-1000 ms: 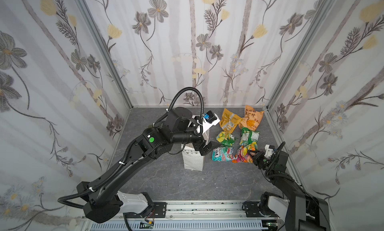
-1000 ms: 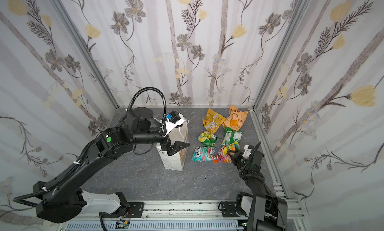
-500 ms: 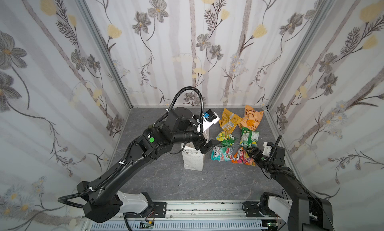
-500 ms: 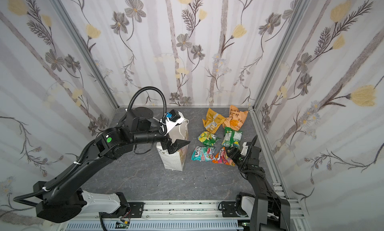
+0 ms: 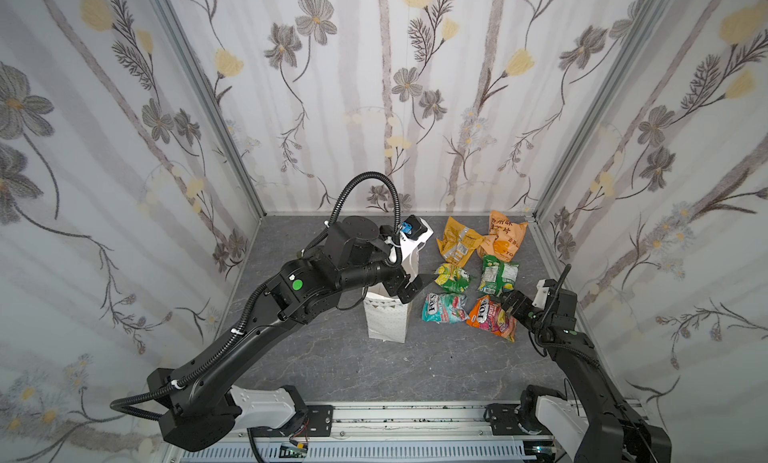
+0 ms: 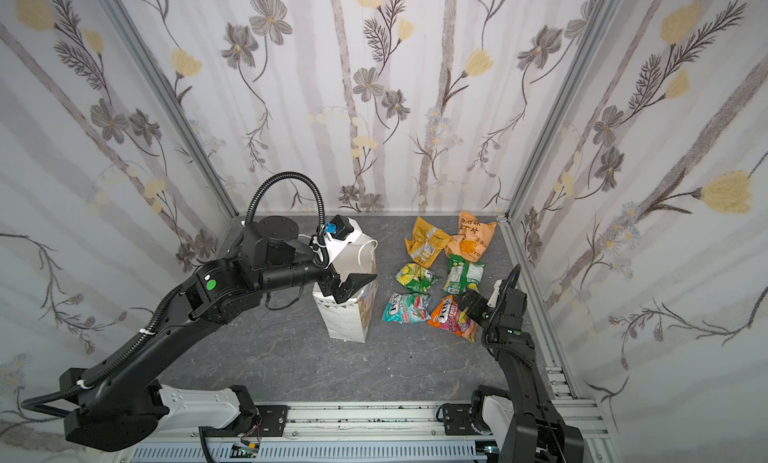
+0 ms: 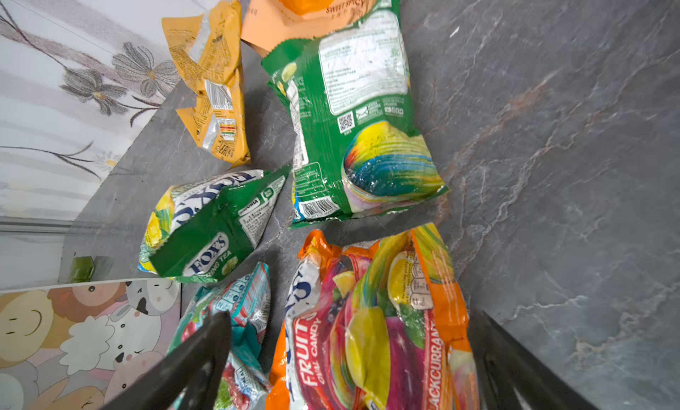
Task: Take the snacks out of the paper bag
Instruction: Place the snack at the middle-right of the table.
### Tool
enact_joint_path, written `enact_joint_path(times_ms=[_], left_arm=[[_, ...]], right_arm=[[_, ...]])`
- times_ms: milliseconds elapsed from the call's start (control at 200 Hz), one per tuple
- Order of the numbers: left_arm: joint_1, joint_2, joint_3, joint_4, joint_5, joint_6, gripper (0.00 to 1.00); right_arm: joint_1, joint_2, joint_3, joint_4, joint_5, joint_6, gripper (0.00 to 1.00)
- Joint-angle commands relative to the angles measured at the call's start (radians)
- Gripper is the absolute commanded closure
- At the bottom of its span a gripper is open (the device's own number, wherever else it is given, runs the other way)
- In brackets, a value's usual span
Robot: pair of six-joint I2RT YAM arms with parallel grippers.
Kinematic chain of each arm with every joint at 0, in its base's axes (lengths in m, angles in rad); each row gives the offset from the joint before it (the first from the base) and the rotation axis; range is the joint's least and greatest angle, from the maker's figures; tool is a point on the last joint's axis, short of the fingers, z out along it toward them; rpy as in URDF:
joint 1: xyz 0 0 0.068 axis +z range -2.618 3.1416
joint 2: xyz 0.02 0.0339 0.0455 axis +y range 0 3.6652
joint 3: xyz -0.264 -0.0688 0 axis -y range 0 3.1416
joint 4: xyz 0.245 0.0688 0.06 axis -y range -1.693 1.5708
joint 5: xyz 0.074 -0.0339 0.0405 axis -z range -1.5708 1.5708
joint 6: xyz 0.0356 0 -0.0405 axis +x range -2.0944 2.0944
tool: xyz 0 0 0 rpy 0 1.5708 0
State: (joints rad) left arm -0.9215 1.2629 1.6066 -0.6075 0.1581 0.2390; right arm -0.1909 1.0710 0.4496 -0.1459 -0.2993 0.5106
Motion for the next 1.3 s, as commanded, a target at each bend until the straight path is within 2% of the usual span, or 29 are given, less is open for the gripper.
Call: enact_joint_path(times_ms=[0,270,495,620,739,869,979,1294], left_arm=[[0.001,-0.036,-0.024,0.08,-0.063,-0.003,0.0],[0.0,-0.062,-0.059,0.152,-0.222,-0.022,0.0],[0.007,-0.048,-0.049,0.149,-0.403,-0.066,0.0],[0.033,-0.024,-0.019,0.1,-0.448,-0.116,0.0],[0.081,0.014,0.023,0.029,-0.437,-0.194,0.0],[0.133,0.055,0.059,-0.041,-0.36,-0.273,0.0],[0.171,0.107,0.109,-0.123,-0.327,-0.34,0.04],[0.216,0.326,0.314,-0.408,-0.235,-0.476,0.09]], right_arm=[[0.002,-0.047,0.046,-0.017,0.012,-0.01,0.01],[0.09,-0.136,0.214,0.003,-0.104,0.073,0.01],[0.251,-0.13,0.374,0.052,-0.127,0.118,0.03],[0.349,-0.083,0.465,0.059,-0.168,0.102,0.03],[0.452,-0.025,0.559,0.029,-0.196,0.06,0.04],[0.56,0.029,0.644,-0.019,-0.189,0.011,0.05],[0.628,0.057,0.682,-0.034,-0.177,-0.001,0.04],[0.697,0.095,0.699,-0.049,-0.145,-0.003,0.03]])
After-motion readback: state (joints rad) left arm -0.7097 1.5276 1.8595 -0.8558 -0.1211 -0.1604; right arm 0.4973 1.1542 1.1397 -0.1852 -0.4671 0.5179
